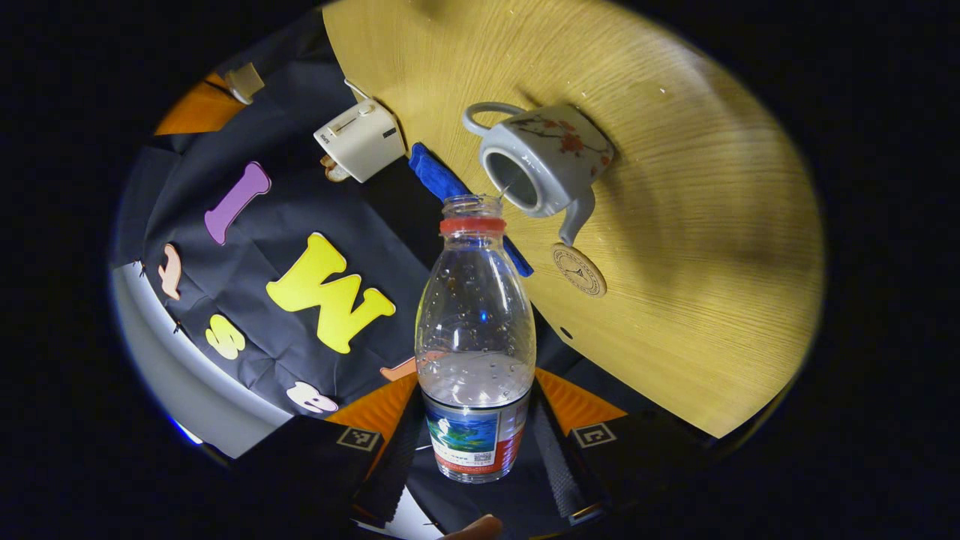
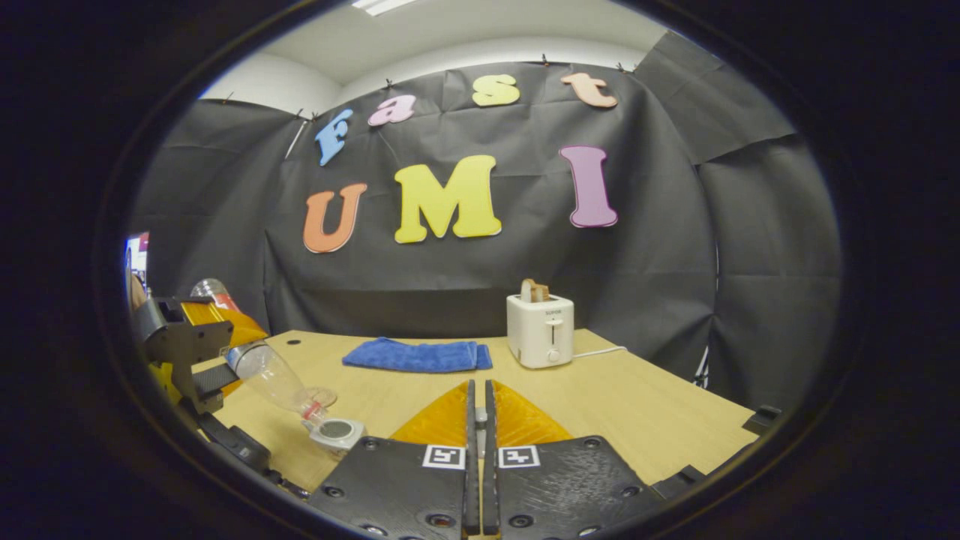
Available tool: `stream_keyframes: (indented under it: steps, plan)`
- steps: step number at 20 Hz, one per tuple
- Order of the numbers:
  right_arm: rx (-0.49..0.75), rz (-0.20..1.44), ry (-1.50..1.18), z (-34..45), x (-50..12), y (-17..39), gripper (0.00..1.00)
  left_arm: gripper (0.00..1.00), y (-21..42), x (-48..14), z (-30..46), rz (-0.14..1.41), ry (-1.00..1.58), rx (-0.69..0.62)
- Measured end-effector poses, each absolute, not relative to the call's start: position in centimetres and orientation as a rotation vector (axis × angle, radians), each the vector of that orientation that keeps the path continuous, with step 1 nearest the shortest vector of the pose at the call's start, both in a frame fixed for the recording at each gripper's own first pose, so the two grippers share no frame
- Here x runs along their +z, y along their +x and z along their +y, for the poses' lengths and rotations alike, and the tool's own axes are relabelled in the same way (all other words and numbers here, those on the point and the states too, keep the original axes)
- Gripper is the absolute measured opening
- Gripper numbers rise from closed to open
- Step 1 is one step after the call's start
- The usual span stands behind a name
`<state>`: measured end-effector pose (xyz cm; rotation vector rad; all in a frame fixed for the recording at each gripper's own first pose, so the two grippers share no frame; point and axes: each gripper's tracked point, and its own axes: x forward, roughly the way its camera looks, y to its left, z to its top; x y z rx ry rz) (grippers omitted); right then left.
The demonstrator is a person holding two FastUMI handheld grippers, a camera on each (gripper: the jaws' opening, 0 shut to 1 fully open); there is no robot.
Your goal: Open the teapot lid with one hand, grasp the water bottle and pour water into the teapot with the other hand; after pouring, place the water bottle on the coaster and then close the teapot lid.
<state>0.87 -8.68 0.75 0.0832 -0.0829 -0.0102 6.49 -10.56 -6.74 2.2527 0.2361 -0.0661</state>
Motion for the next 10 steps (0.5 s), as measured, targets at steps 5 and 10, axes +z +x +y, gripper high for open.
stream_keyframes:
  steps: [5, 10]
  plan:
    - [-0.009, -0.083, 0.082, -8.53, 0.78, 0.92, 0.01, 0.78, 6.39, -6.90, -10.57, 0.244, 2.256, -0.074]
    - [-0.004, -0.082, 0.076, -8.24, 0.66, 0.96, 0.01, 0.77, 6.45, -6.69, -10.17, 0.248, 2.232, -0.079]
